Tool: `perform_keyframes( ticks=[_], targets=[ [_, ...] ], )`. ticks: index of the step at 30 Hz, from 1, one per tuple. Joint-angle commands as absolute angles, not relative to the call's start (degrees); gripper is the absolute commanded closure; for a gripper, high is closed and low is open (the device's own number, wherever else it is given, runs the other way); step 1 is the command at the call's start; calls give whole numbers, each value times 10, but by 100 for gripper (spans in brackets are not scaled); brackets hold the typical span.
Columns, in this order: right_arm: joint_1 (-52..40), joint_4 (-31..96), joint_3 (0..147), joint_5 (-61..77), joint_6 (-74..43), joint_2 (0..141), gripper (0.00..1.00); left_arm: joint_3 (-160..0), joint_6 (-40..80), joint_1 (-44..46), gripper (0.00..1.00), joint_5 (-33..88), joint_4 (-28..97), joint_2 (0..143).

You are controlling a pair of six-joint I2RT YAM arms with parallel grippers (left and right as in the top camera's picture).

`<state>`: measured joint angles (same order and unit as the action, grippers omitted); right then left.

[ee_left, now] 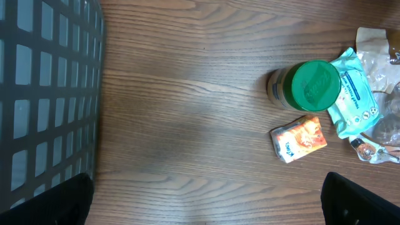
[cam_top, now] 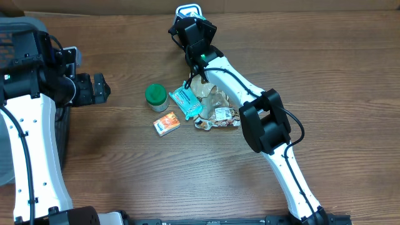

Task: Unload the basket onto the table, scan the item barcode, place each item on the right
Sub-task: 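Hold the Kleenex pack in front of the scanner, then pull back right, then lower the Kleenex pack to the table right of the pile and release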

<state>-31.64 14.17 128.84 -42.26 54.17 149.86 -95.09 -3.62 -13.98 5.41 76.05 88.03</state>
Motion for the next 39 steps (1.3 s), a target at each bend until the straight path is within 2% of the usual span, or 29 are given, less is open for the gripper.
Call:
perform_keyframes(
  ticks=[1, 8, 13, 21, 28, 34, 39],
  targets=[
    [-318, 142, 1289, -441, 527, 1485, 96, -950, -45, -142, 0, 60, 760, 880],
    [-318, 199, 1289, -421, 417, 1407, 96, -950, -45, -142, 0, 60, 760, 880],
    [-318, 310, 1289, -397, 237, 1310, 96, -950, -45, -142, 0, 60, 760, 880],
    [-310, 640, 1289, -333, -40, 1149, 96, -950, -45, -142, 0, 60, 760, 880],
    [-254, 963, 1289, -332, -371, 1091, 96, -950, -45, -142, 0, 60, 760, 880],
    [-148, 965, 1201, -195, -327, 1097, 96, -950, -45, -142, 0, 60, 760, 880],
    [-67, 901, 1072, -109, -272, 1098, 96, -950, -45, -142, 1, 60, 760, 880]
  ],
)
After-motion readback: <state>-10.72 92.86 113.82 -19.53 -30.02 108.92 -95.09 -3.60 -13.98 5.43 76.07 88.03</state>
